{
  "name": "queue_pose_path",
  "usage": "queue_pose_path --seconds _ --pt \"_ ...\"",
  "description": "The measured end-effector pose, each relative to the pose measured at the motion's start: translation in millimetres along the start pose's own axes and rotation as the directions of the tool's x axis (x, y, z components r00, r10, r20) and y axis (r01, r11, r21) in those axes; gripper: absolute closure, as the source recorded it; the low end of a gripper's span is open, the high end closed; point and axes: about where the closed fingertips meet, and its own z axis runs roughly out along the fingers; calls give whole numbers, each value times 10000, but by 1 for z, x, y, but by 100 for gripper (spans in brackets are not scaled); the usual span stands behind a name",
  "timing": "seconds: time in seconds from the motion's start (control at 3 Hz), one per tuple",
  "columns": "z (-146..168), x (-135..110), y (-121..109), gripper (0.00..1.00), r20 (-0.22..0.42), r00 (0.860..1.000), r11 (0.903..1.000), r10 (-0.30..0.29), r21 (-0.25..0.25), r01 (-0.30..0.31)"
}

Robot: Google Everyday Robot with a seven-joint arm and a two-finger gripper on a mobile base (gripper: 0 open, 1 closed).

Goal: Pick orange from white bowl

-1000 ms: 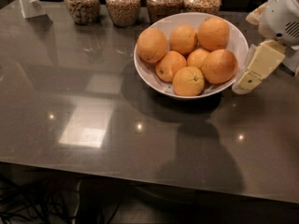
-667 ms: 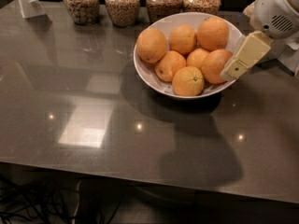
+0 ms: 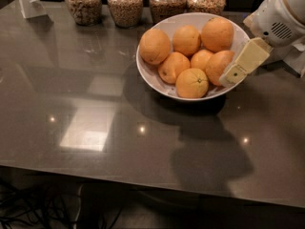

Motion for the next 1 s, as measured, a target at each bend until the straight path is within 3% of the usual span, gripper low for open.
queue_pose_path --seconds 0.67,1.0 --pt "34 7 11 0 202 9954 9907 933 -1011 -908" --pt "44 7 8 0 308 9938 9890 1071 -1054 -1033"
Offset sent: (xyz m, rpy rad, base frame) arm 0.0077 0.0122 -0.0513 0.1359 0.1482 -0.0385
